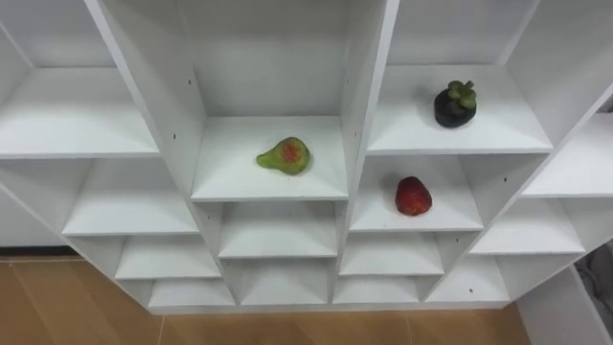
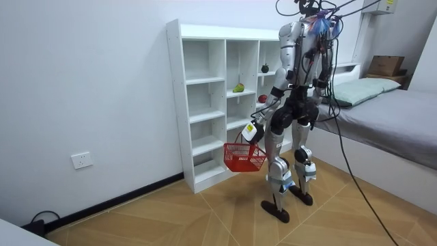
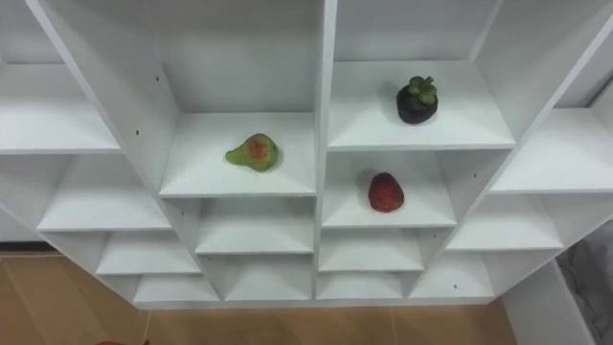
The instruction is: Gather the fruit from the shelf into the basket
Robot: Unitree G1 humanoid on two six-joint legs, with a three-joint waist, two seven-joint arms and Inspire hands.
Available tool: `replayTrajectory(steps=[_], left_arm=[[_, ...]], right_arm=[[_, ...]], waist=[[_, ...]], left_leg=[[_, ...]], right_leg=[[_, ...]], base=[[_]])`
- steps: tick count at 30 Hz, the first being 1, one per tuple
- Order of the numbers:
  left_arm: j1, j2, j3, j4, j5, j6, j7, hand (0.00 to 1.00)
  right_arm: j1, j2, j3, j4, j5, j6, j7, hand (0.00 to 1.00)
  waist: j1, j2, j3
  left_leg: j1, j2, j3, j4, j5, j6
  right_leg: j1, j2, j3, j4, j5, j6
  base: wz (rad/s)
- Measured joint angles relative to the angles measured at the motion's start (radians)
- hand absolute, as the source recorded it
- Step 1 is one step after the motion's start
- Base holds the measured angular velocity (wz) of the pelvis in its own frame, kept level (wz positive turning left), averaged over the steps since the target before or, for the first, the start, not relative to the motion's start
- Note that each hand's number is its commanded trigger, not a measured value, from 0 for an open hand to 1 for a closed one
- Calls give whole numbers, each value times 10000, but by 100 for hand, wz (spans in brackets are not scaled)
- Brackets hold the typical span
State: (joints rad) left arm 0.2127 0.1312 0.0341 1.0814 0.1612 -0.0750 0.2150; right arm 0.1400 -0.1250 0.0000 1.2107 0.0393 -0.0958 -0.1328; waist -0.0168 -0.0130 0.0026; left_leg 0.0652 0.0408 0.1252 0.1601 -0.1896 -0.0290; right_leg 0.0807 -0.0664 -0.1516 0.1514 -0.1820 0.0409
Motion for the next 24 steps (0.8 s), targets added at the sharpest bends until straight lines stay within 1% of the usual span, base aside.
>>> replayTrajectory(steps=[1, 3, 6, 8, 11, 14, 15, 17, 19, 21, 23, 24], left_arm=[[12, 2, 10, -11, 7, 0, -1, 100], [-28, 4, 15, -11, 8, -4, -9, 100], [-51, 14, 13, -41, -27, -126, -44, 100], [-102, 15, 8, -67, -116, -188, -45, 100], [-165, 10, 3, -78, -119, -190, -50, 100], [-202, 9, -104, -218, -120, -190, -114, 100], [-214, 8, -153, -230, -116, -190, -123, 100], [-245, -5, -203, -235, -117, -190, -169, 100], [-214, -3, -203, -296, -118, -189, -241, 100], [-104, -6, -344, -554, -153, -200, -247, 100], [32, 16, -614, -690, -411, -334, -242, 100], [70, 20, -730, -699, -485, -472, -242, 100]], right_arm=[[22, 0, -1, -92, -52, -2, -33, 0], [-9, -4, -26, -200, -182, -17, -80, 0], [35, -9, -24, -544, -355, -129, -72, 0], [280, -7, -24, -1325, -429, -153, -75, 0], [556, -7, -28, -2349, -585, -157, -72, 0], [1296, 30, 0, -4624, -1082, -157, -64, 0], [1410, 31, 0, -5020, -1166, -155, -64, 0], [1918, 45, 12, -6668, -1356, -155, -75, 0], [2176, 56, 51, -7581, -1720, -174, -85, 0], [2431, 31, 211, -8496, -1888, -191, -162, 0], [2499, 25, 386, -9215, -1913, -211, -252, 0], [2560, 25, 462, -9829, -1974, -209, -368, 0]], waist=[[-37, -29, -17], [-46, -29, -26], [-59, -45, -28], [-81, -58, -32], [-102, -59, -31], [-117, -62, -28], [-114, -58, -27], [-98, -32, -21], [-101, -12, -21], [-71, -24, -37], [-74, -5, -19], [-99, 7, -8]], left_leg=[[-11, 0, 2, 1, 0, 0], [-37, 1, 39, 0, 1, 1], [-37, 1, 105, -8, 1, 1], [-36, 1, 110, -25, 1, 1], [-25, 1, 131, -51, 1, 1], [-8, -1, 136, -62, 1, 1], [-12, -1, 139, -63, 1, 1], [-26, 0, 148, -73, 1, 1], [-43, 0, 172, -94, 1, 1], [-119, 0, 230, -100, 1, 2], [-102, 1, 291, -92, 2, 3], [-64, 1, 357, -92, 2, 3]], right_leg=[[-6, 0, -1, 7, 0, 0], [-79, 0, 34, 43, 0, 0], [-111, 0, 115, 48, 0, 1], [-117, 0, 121, 36, 1, 2], [-128, 1, 137, 36, 1, 2], [-127, 2, 151, 20, 1, 2], [-137, 3, 156, 22, 1, 2], [-167, 7, 177, 20, 1, 2], [-213, 10, 207, 29, 1, 3], [-276, 10, 259, 66, 2, 3], [-302, 5, 321, 146, 3, 6], [-304, 5, 393, 171, 2, 8]], base=[[0], [-5], [-7], [0], [0], [0], [0], [0], [-4], [-8], [-11], [-12]])
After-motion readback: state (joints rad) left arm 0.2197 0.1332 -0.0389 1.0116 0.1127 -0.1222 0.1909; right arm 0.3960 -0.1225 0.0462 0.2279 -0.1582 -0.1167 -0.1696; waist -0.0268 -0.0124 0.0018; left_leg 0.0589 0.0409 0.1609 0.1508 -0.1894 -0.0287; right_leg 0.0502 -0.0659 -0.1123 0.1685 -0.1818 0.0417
